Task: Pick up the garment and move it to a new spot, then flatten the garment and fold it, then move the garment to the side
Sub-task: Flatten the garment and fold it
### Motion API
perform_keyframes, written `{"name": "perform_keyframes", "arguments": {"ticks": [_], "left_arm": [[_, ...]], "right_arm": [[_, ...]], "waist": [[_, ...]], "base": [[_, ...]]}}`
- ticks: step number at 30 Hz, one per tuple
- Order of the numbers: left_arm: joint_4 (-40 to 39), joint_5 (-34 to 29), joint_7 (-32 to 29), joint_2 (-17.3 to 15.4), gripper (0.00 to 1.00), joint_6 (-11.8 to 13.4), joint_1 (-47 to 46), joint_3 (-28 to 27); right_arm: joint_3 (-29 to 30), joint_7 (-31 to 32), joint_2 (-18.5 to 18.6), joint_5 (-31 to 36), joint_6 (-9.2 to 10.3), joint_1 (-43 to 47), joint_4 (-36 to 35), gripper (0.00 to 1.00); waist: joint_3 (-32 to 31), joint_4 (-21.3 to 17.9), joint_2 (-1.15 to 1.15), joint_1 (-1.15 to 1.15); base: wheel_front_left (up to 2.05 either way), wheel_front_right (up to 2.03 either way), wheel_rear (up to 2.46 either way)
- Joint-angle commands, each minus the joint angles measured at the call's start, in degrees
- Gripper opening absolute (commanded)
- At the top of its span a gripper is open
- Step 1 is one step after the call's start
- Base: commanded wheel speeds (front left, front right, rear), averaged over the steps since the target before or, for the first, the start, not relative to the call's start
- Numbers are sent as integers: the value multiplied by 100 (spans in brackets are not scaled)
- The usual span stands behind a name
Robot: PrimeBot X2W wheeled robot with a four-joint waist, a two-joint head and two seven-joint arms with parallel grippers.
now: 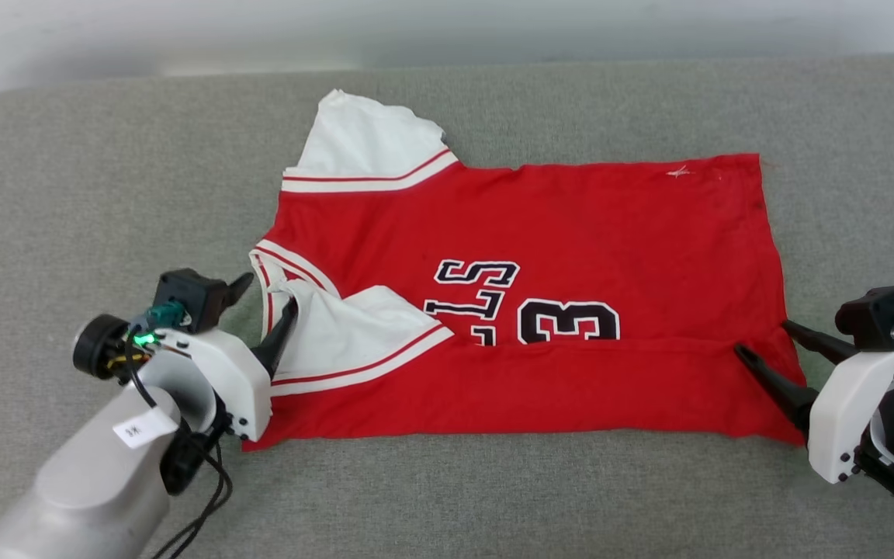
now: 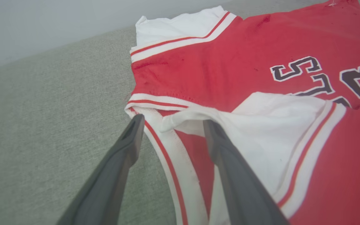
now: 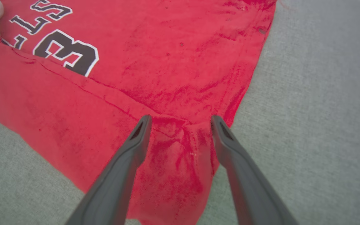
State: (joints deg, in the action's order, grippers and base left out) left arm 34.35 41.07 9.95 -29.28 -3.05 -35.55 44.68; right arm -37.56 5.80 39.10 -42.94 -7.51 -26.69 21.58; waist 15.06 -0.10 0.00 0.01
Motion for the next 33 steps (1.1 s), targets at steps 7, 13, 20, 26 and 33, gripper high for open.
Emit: {"name": "perform_keyframes", "arguments": {"ticks": [7,13,20,26,33], "left_arm": [[-744,111,-972,-577,100,-96,-494,-2],[-1386,655,-2854,-1015,100,-187,-765,127],[-1814,1436,-4715,-1271,100,-188,-903,289],[-1761,1915,-5823,-1282,100,10,-733,499],[-1410,1925,-6319,-1195,100,143,-579,796]], "right_arm": [[142,-91,108,37,3,197,-163,100],[291,-18,62,81,3,260,-276,100],[387,73,-21,157,3,320,-400,100],[412,192,-98,196,3,254,-497,100],[414,269,-152,192,3,103,-491,100]], "waist": [[-505,128,0,-1],[-576,134,0,-1],[-519,71,0,-1],[-365,-79,0,-1],[-101,-252,0,-1]], "base": [[0,0,0],[0,0,0],[0,0,0],[0,0,0],[0,0,0]]}}
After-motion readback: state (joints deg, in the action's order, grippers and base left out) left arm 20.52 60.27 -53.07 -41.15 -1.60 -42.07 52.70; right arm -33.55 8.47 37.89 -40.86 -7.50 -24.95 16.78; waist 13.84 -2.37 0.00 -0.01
